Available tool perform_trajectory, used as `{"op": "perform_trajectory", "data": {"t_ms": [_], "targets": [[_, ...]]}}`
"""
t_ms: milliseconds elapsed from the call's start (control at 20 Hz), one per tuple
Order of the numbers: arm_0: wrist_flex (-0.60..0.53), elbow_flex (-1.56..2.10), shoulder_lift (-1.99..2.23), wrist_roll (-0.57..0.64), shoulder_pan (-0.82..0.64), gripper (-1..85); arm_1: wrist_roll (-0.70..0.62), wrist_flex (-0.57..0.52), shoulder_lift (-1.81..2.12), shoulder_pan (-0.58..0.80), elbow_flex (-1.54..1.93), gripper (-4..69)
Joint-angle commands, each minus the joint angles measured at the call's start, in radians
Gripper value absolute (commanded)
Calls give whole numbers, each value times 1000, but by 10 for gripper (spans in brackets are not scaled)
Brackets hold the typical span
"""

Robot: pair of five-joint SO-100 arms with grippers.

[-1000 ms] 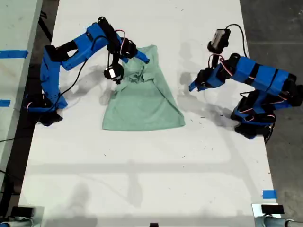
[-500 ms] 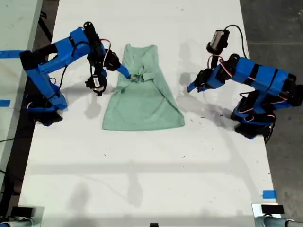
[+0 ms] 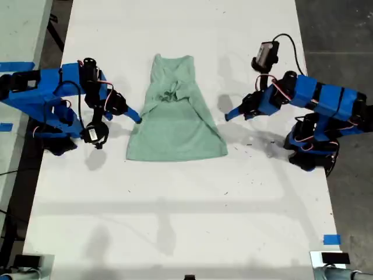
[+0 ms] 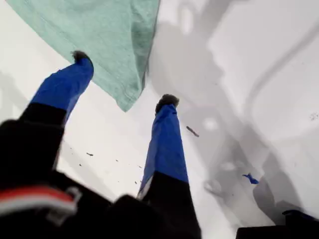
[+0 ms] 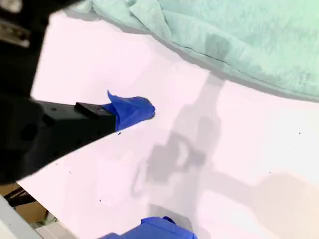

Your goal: Fold tshirt

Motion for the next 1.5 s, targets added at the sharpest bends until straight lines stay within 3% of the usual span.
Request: {"op": "perform_trajectory", "data": {"t_ms": [0,450,750,800,850,950,1150,1350,1450], "targets": [[-26,41,91,-34,41,350,-17,2,37,-35,-3,285],[-75,51,74,-34,66,337,-92,-273,-351,-95,-54,300],[-109,67,57,-38,72,333,-109,-380,-765,-117,-219,285],[-112,67,57,-38,72,332,-109,-393,-799,-118,-232,204],[-114,71,57,-38,72,332,-97,-403,-819,-117,-236,41],[-117,72,57,-38,72,331,-103,-420,-819,-114,-225,-3],[-123,75,49,-38,71,330,-124,-311,-807,-130,-284,-16],[-132,75,43,-38,75,327,-94,-35,-796,-204,-506,-16],[-143,77,37,-38,75,327,-74,37,-845,-241,-693,-16]]}}
